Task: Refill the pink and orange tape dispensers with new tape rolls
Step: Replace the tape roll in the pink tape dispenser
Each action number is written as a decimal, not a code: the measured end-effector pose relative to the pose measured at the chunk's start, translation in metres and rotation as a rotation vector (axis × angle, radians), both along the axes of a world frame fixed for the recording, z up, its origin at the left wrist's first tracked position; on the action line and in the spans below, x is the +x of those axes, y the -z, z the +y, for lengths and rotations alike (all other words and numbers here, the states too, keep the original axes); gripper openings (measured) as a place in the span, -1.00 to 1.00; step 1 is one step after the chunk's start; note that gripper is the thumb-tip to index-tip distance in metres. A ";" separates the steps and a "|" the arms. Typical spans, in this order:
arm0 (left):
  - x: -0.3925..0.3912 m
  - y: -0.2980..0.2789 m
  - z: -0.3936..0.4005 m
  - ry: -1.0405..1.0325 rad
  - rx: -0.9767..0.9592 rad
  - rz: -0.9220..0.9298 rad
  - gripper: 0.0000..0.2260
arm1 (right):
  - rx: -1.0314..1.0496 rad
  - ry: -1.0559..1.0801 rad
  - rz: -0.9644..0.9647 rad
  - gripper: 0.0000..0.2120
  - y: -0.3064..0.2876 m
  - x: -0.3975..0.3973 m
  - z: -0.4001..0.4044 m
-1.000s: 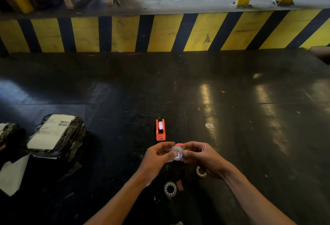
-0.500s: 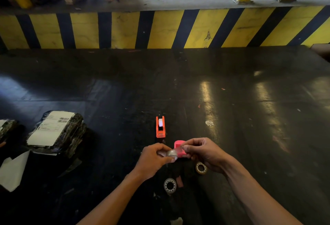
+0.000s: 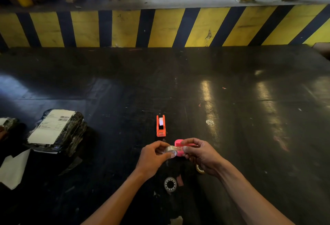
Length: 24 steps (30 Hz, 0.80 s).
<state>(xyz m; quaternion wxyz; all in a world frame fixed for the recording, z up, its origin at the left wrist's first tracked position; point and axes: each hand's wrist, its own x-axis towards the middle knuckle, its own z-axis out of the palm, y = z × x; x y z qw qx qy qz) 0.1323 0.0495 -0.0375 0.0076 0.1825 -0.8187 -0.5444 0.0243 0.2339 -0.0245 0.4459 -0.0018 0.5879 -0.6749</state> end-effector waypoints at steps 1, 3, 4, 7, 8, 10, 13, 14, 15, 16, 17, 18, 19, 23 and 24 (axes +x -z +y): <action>0.000 -0.001 0.000 -0.007 0.009 0.001 -0.74 | -0.020 0.000 0.020 -0.82 0.000 0.001 -0.001; 0.000 -0.003 -0.001 -0.014 0.016 0.012 -0.75 | -0.042 -0.028 0.084 -0.79 0.000 0.004 -0.001; -0.001 -0.004 -0.002 -0.014 0.012 0.020 -0.75 | -0.044 -0.045 0.117 -0.78 0.000 0.005 -0.001; -0.001 -0.008 -0.005 0.017 -0.028 0.035 -0.75 | -0.018 -0.086 0.173 -0.76 -0.002 0.006 -0.002; -0.001 -0.009 -0.006 0.033 -0.039 0.033 -0.75 | -0.010 -0.105 0.189 -0.74 -0.004 0.007 -0.002; 0.000 -0.010 -0.007 0.058 -0.053 0.025 -0.73 | -0.001 -0.145 0.252 -0.67 -0.007 0.009 -0.003; 0.001 -0.010 -0.005 0.075 -0.040 0.011 -0.71 | -0.003 -0.172 0.368 -0.67 -0.007 0.012 -0.004; 0.001 -0.010 -0.005 0.075 -0.025 0.010 -0.70 | -0.006 -0.179 0.396 -0.69 -0.006 0.013 -0.004; 0.001 -0.009 -0.004 0.073 -0.007 0.011 -0.71 | -0.004 -0.185 0.423 -0.71 -0.004 0.013 -0.004; 0.001 -0.009 -0.003 0.070 0.010 0.011 -0.71 | 0.003 -0.191 0.450 -0.72 -0.003 0.014 -0.004; 0.001 -0.008 -0.003 0.069 0.024 0.009 -0.72 | 0.015 -0.196 0.478 -0.73 -0.003 0.014 -0.003; 0.000 -0.008 -0.003 0.066 0.034 0.006 -0.72 | 0.028 -0.199 0.509 -0.74 -0.003 0.014 -0.003; 0.000 -0.007 -0.003 0.063 0.041 0.004 -0.72 | 0.037 -0.202 0.543 -0.74 -0.003 0.015 -0.003; -0.004 -0.003 0.000 0.057 0.049 -0.025 -0.72 | 0.072 -0.249 0.682 -0.74 0.003 0.016 -0.003; -0.006 -0.002 0.001 0.058 0.059 -0.044 -0.71 | 0.089 -0.265 0.719 -0.74 0.005 0.016 -0.002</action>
